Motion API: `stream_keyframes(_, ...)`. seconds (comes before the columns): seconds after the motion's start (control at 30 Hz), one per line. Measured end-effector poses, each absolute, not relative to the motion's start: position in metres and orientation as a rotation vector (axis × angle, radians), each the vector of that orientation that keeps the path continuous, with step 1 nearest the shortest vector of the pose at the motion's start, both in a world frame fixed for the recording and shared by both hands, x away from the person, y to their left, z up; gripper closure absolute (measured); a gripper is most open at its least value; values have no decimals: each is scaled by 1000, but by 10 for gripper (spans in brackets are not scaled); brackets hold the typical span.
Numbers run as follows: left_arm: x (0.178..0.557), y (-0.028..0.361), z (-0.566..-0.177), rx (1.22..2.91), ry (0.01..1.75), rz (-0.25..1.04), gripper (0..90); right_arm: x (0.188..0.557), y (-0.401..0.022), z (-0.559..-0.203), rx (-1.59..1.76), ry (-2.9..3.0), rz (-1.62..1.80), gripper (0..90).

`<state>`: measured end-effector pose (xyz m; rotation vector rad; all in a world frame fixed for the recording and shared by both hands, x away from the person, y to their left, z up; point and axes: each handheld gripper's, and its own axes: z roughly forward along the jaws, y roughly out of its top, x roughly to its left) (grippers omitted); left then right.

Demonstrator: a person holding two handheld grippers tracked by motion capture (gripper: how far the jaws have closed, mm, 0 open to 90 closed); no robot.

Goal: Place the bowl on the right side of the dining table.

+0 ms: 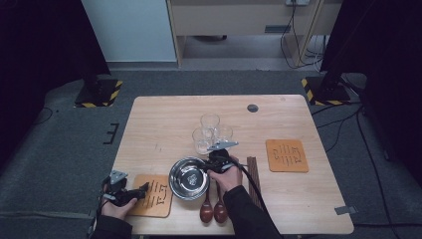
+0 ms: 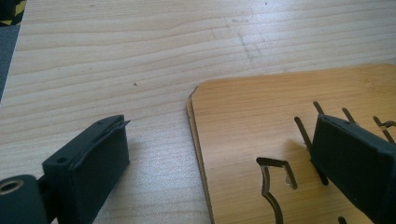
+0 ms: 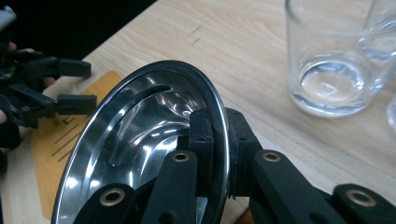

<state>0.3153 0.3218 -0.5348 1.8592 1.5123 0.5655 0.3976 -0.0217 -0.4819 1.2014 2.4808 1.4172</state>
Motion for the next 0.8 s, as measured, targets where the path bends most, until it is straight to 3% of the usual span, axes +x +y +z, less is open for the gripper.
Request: stream_keyframes(0.8,315,322,-535,1859,1512,566,35,391,-85,-452,1235,2316,1517,835)
